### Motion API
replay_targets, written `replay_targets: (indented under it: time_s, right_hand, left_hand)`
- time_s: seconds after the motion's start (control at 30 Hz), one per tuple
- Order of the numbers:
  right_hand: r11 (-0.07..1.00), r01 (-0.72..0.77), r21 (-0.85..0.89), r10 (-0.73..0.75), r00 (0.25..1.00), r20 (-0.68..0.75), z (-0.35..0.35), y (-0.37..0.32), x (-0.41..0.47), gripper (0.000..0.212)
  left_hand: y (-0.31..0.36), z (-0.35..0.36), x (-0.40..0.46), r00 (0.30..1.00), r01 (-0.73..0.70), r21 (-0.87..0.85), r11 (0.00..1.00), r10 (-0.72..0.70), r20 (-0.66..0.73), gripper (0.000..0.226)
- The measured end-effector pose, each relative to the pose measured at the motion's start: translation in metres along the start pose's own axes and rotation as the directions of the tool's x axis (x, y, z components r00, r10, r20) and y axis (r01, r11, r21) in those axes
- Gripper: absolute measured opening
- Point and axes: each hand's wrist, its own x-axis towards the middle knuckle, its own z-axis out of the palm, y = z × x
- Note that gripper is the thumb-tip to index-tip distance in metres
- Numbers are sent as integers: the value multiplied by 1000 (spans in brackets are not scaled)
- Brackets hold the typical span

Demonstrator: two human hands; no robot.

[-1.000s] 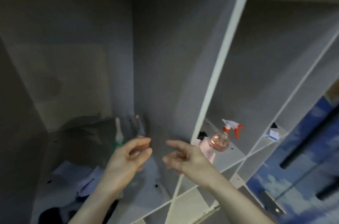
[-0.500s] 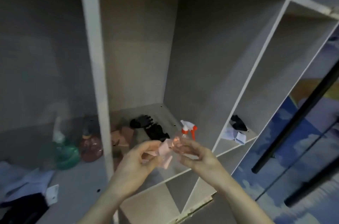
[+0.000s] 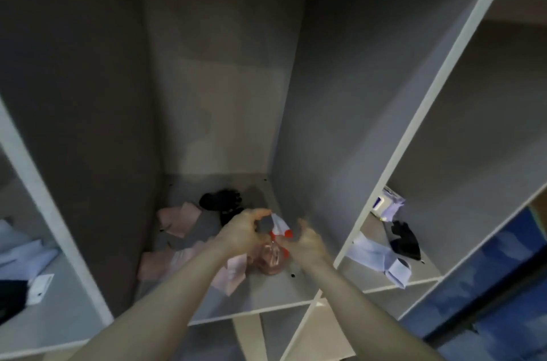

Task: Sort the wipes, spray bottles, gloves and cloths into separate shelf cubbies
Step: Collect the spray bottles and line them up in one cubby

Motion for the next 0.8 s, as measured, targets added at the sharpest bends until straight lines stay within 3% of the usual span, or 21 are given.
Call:
replay_targets:
  time_s: [0.13,0.23,0.33,0.4,0.57,0.67,0.8]
  right_hand:
    - [989,44,-143,-49,998,-34,20,4,22,67]
    - [969,66,-237,-87,993,-81,24,7,27,36]
    - [961,142,-239,-176,976,-129,15,7,30,20]
    - [963,216,-160,-237,963,-128,6,3,27,13]
    - [878,424,221,-442,897,33,-17,-18,-2,11]
    - [816,465,343,-519,851,82,-10,-34,-33,18]
    - [714,454,532,-625,757,193,17,-75,-85,17]
  left_hand:
    - [-9,-3,21,1000,-9,110,994,6,30,70]
    - [-16,0,27,997,-47,240,970,29,78,73]
    - [-24,3,33,993,-75,261,962,48,106,81]
    - [-24,4,31,993,-103,238,966,86,82,73]
    - [-12,-10,-12,976,-142,-20,990,137,-170,19]
    - [-14,-23,-65,949,-151,-113,982,113,-294,17]
    - [-15,-41,-154,873,-210,-383,900,-4,-488,6]
